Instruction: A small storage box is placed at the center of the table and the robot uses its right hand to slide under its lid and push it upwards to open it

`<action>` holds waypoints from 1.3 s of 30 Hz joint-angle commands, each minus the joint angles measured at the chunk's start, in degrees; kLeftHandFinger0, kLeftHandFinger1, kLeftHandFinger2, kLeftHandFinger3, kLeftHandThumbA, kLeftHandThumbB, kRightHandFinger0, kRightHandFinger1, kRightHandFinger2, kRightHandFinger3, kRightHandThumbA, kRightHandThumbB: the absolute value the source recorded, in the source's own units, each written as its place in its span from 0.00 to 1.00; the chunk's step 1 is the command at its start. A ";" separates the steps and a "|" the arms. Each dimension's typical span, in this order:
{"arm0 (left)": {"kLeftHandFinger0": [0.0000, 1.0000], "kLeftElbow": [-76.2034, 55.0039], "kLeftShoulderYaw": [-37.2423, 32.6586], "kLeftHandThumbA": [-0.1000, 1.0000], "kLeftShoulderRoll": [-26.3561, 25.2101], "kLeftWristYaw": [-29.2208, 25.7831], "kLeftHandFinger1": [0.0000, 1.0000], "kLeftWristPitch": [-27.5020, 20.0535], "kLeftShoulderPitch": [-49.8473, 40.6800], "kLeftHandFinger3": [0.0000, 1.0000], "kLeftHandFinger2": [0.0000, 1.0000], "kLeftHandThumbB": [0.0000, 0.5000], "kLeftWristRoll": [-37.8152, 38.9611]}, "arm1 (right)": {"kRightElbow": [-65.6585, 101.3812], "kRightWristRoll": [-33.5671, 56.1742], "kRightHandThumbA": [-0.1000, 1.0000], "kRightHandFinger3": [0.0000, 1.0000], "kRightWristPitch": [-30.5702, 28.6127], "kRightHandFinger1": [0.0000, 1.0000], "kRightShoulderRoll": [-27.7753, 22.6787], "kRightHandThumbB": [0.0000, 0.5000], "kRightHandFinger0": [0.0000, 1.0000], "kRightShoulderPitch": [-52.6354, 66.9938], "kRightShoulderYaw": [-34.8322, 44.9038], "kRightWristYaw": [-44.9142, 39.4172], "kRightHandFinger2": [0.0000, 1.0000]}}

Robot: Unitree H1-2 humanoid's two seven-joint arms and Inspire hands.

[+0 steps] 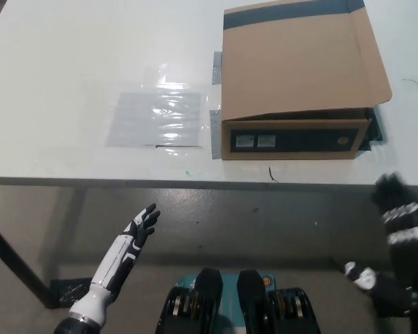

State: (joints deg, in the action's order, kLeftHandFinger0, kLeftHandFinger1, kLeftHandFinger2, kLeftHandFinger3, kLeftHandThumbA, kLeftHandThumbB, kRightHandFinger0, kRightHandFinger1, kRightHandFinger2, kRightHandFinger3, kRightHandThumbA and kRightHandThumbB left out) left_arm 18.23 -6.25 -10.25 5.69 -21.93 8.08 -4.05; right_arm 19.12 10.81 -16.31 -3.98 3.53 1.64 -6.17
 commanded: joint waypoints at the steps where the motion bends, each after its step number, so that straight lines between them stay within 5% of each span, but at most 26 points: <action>1: 1.00 -1.94 0.01 1.00 -0.97 1.06 1.00 -3.05 0.76 1.00 1.00 1.00 -0.19 | 3.50 4.02 1.00 1.00 -0.55 1.00 -1.38 0.56 1.00 -3.91 3.34 1.79 1.00; 6: 1.00 -1.40 0.18 1.00 -0.83 1.40 1.00 -3.20 1.13 1.00 1.00 1.00 0.14 | 2.72 4.00 1.00 1.00 1.18 1.00 -2.22 0.55 1.00 -9.01 6.95 3.45 1.00; 9: 1.00 -1.28 0.24 1.00 -0.84 1.49 1.00 -3.10 0.96 1.00 1.00 1.00 0.17 | 0.44 4.22 1.00 1.00 2.71 1.00 -2.67 0.43 1.00 -13.22 9.00 4.65 1.00; 14: 1.00 -1.15 0.25 1.00 -0.87 1.87 1.00 -3.32 0.88 1.00 1.00 1.00 0.34 | -5.39 5.92 1.00 1.00 2.96 1.00 -3.08 0.38 1.00 -18.50 11.33 5.29 1.00; 26: 1.00 -0.50 -0.09 1.00 -0.27 1.73 1.00 -3.73 1.26 1.00 1.00 1.00 -0.22 | -20.79 12.13 1.00 1.00 2.30 1.00 -3.40 0.54 1.00 -29.16 14.67 4.11 1.00; 39: 1.00 -0.43 -0.04 1.00 -0.20 1.81 1.00 -3.44 1.42 1.00 1.00 1.00 -0.06 | -29.46 21.30 1.00 1.00 7.06 1.00 -1.50 0.57 1.00 -35.98 17.30 3.62 1.00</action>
State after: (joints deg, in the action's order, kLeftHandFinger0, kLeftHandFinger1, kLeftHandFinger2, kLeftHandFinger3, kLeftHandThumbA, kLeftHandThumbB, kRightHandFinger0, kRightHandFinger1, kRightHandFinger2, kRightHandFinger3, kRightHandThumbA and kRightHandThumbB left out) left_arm 18.28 -6.22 -10.25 6.70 -23.59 8.18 -4.26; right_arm -9.11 26.40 -11.30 -5.95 -28.48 17.83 -1.75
